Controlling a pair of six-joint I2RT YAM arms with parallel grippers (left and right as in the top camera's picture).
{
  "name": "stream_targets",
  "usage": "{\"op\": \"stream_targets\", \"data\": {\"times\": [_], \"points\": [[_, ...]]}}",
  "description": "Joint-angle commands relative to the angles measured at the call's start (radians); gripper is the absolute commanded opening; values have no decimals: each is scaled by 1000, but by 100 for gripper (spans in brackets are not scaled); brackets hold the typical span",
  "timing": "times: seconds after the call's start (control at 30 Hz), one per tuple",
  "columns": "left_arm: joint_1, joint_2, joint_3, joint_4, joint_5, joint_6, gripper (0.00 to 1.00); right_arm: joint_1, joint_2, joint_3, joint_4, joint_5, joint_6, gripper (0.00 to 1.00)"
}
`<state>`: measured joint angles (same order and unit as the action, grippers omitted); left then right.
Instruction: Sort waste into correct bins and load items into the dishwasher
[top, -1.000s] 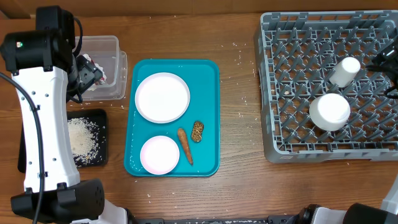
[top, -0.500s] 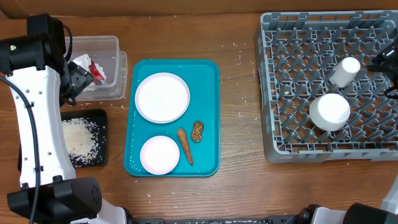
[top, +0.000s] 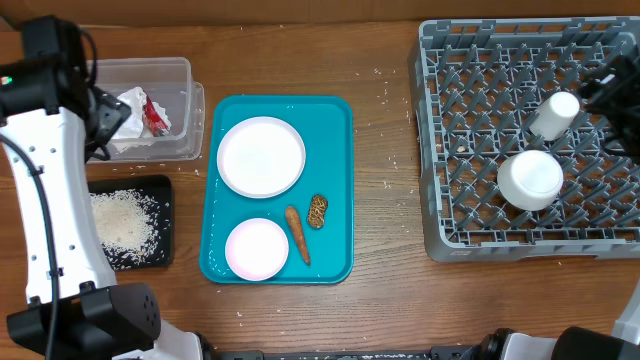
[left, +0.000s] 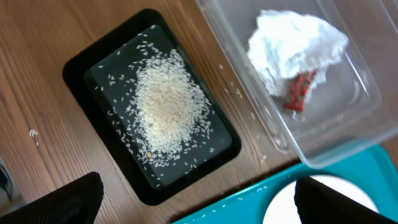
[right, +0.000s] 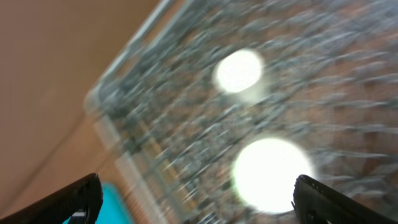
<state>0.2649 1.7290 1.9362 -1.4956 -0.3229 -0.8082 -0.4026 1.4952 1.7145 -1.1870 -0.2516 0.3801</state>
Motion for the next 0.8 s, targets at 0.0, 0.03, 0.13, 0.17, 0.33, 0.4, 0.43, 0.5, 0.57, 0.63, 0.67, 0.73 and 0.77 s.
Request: {"op": "stream_targets", "data": {"times": [0.0,0.03,0.13,0.17,0.33,0.4,0.43,0.5,0.57,0.63,0.67,0.73,0.77], "points": [[66,1,-4,1,13,-111,100,102,-6,6,-57,-413,-220,100],[79,1,-4,1,21,-122,100,156,-5,6,-92,-401,-254,100],[118,1,-10,1,58,-124,100,370,8,-2,-162,-274,-284,100],[127,1,-14,1,55,-123,100,455,14,-16,-161,-235,-283,100],[136,1,-72,2,27,-94,100,860,101,-80,-41,-183,-283,100],[136,1,-94,15,-2,-98,100,953,134,-80,29,-186,-275,100],[136,1,-106,23,-10,-97,100,998,153,-80,75,-187,-272,100],[136,1,-122,27,-10,-97,100,1054,182,-80,118,-190,-272,100],[136,1,-127,27,-9,-97,100,1116,233,-80,165,-186,-272,100],[136,1,-127,27,-9,-97,100,1147,284,-80,203,-174,-243,100],[135,1,-127,27,-4,-97,100,1153,300,-80,215,-154,-210,100],[134,1,-127,27,14,-97,100,1164,344,-80,241,-59,-90,100],[134,1,-127,27,21,-97,100,1165,376,-80,245,36,0,100]]}}
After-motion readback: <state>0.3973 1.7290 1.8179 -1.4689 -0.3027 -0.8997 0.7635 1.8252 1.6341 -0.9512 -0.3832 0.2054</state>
